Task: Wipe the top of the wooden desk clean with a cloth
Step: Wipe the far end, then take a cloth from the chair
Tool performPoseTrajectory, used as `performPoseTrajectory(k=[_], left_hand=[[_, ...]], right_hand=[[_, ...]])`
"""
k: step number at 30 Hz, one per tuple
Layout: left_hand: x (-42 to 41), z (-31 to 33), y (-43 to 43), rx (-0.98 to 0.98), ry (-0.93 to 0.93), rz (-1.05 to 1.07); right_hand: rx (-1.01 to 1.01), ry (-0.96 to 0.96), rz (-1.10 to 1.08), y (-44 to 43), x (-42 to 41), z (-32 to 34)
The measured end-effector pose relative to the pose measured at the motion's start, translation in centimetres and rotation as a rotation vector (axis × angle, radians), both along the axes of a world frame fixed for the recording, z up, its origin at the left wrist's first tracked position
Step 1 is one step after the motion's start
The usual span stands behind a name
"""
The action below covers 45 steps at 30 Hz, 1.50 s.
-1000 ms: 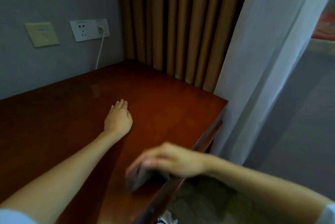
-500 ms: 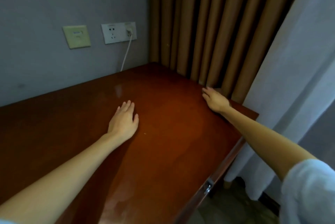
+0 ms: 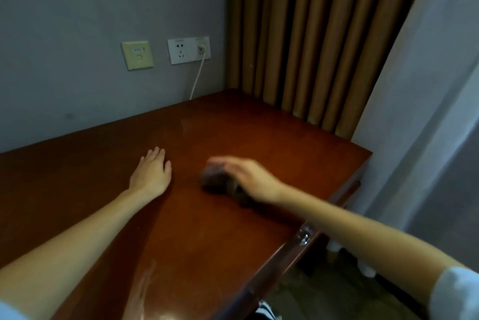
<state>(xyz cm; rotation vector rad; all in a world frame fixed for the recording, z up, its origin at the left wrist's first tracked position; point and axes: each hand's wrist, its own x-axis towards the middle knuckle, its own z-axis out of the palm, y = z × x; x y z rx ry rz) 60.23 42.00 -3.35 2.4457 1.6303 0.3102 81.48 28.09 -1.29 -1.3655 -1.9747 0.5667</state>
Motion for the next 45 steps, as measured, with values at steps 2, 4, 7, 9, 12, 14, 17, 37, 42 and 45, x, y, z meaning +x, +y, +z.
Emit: performPoseTrajectory(k=[2, 4, 7, 9, 12, 14, 17, 37, 42, 45], left_hand=[[-1.0, 0.1, 0.8, 0.006, 0.007, 0.034], [-1.4, 0.1, 1.7, 0.009, 0.012, 0.052], [-1.3, -0.3, 2.8, 0.000, 0.021, 0.058], [-1.1, -0.6, 3.5, 0.025, 0.045, 0.058], [-0.9, -0.9, 3.9, 0.042, 0.076, 0.065], [-0.8, -1.1, 3.8, 0.040, 0.083, 0.062], [-0.9, -1.0, 3.9, 0.051, 0.089, 0.060], [-1.5, -0.6, 4.1, 0.017, 0.002, 0.007], [-1.2, -0.7, 5.7, 0.034, 0.043, 0.051], [-0.7, -0.9, 6.0, 0.048, 0.070, 0.077]], right_hand=[[0.052, 0.162, -0.286, 2.3, 5.4, 1.7], [0.106, 0.205, -0.577, 4.1, 11.4, 3.3], [0.122, 0.077, -0.939, 3.7, 20.3, 3.5], [0.000, -0.046, -1.075, 1.7, 24.5, 1.9], [-0.221, -0.196, -1.071, -0.6, 26.3, -1.5], [-0.235, -0.280, -1.046, -1.0, 25.5, -2.8], [-0.184, -0.353, -0.932, -0.2, 20.5, -3.0], [-0.162, 0.080, -0.969, 8.9, 18.3, 2.8], [-0.389, -0.424, -1.095, 11.3, 20.8, -1.6], [-0.298, -0.533, -0.931, 14.2, 17.1, -1.1]])
